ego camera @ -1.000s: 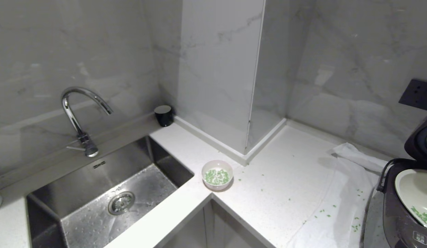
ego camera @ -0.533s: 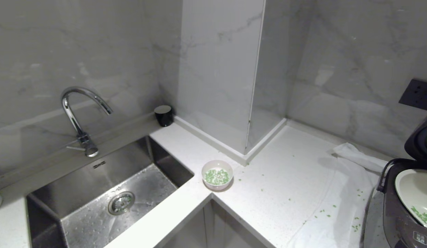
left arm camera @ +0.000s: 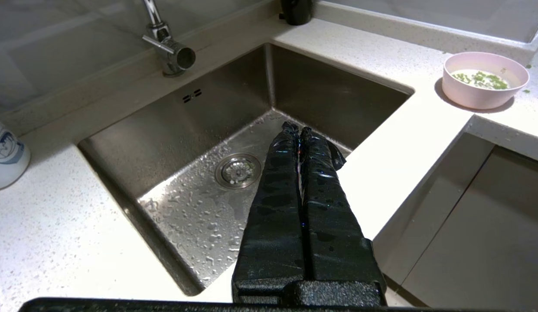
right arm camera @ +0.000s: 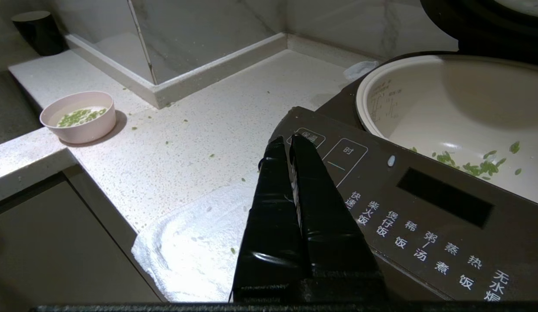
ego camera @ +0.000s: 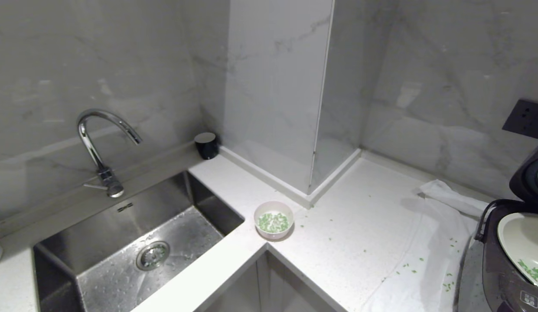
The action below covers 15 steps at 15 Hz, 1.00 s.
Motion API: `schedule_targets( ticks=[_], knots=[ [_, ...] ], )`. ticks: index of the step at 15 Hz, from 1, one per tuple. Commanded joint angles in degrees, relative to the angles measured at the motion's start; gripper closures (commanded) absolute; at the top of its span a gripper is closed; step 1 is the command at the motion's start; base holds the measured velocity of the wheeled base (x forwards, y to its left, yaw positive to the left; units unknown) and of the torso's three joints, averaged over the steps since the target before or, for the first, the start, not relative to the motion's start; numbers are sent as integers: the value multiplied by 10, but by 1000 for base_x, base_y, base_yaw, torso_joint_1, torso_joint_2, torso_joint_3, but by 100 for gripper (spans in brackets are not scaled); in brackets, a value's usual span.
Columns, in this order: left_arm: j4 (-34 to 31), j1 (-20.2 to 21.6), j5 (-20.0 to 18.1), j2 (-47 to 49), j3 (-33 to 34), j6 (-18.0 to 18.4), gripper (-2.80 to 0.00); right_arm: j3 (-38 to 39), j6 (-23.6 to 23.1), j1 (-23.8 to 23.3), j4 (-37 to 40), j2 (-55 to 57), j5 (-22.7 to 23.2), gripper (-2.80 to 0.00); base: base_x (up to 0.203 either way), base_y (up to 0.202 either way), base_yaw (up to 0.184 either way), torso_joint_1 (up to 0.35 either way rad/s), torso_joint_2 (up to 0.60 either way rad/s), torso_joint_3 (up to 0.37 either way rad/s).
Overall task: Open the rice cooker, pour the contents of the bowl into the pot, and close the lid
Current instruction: Pour the water from the bowl into the rice cooker
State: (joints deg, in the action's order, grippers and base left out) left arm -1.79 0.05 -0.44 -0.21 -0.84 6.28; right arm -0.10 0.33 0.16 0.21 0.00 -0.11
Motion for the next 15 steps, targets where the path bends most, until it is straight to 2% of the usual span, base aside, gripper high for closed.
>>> schedule_targets(
  ticks=[1, 5, 12, 15],
  knots=[
    [-1, 0, 1, 1, 1, -4, 0, 0, 0, 0, 1, 0, 0, 0, 0, 0, 0, 0, 0, 0],
    [-1, 0, -1, 1, 1, -4, 0, 0, 1, 0, 0, 0, 0, 0, -130, 0, 2, 2, 0, 3],
    [-1, 0, -1, 1, 1, -6, 0, 0, 1, 0, 0, 0, 0, 0, 0, 0, 0, 5, 0, -2],
    [-1, 0, -1, 1, 1, -6, 0, 0, 1, 0, 0, 0, -1, 0, 0, 8, -140, 1, 6, 1]
  ],
)
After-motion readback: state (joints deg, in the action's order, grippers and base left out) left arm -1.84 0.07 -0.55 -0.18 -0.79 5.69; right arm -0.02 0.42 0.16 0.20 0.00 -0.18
